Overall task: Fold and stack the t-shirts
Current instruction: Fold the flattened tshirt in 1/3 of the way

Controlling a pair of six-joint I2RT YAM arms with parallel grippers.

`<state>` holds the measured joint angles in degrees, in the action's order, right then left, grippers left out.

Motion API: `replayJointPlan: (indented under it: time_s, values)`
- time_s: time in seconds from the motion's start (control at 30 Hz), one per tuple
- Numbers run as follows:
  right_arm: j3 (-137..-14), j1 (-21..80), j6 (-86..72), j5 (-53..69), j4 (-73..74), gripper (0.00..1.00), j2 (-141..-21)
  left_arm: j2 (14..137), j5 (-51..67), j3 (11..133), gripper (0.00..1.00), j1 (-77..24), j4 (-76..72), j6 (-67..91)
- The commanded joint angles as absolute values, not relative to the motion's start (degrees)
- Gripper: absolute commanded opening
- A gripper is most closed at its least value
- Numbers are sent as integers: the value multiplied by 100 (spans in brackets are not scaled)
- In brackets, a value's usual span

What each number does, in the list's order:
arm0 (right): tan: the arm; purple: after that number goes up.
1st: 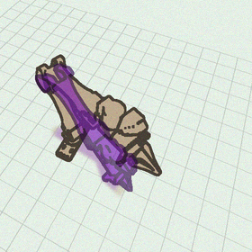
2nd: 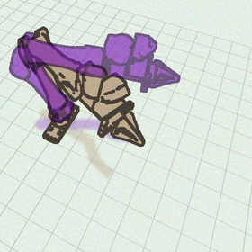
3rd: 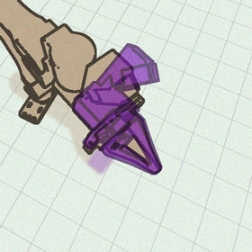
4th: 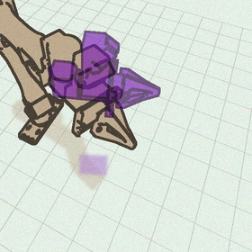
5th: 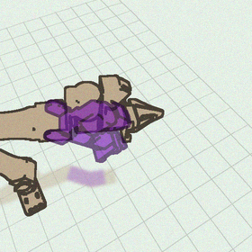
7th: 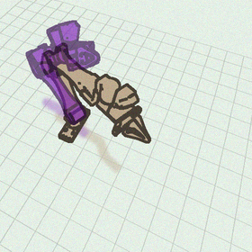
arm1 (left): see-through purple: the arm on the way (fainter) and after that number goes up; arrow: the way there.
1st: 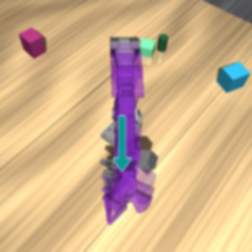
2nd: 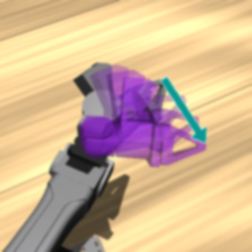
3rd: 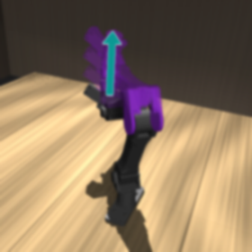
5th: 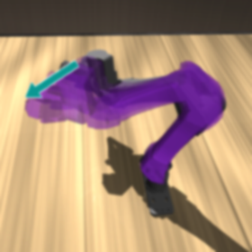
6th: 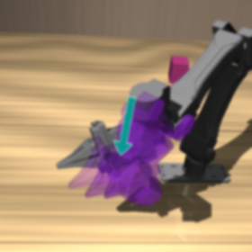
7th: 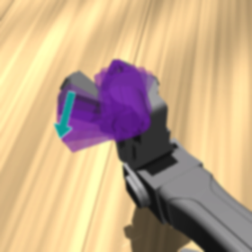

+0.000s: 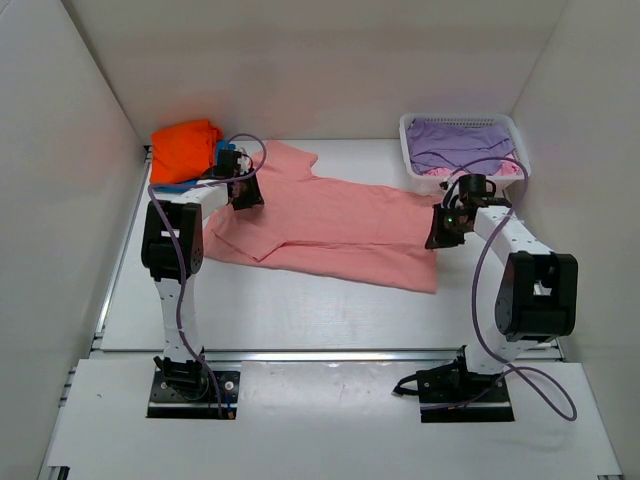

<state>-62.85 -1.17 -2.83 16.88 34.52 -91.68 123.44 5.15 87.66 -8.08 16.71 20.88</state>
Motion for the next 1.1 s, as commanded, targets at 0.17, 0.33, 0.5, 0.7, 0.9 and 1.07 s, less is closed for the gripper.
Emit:
replayJointPlan:
  time_s: [0.17, 0.33, 0.5, 0.7, 0.9, 1.07]
  values:
    - [-6232, -448, -404, 1652, 4069, 0, -9184, 12252, 545, 8824, 52, -721, 1802, 2127]
    - [-6161, -457, -343, 1600, 4096, 0, -9386, 12243, 475, 8877, 53, -686, 1889, 2057]
    - [-6258, -527, -308, 1284, 4026, 0, -9782, 12235, 457, 8904, 54, -642, 2022, 1951]
    - [-6617, -352, -377, 380, 4384, 0, -9905, 11770, 448, 8517, 55, -545, 1802, 1855]
    - [-6539, -35, -378, -667, 4219, 55, -9309, 11216, 563, 8298, 57, -562, 1907, 1688]
    - [-6320, 78, -527, -335, 4175, 58, -8553, 10171, 501, 7280, 58, -703, 1881, 1617]
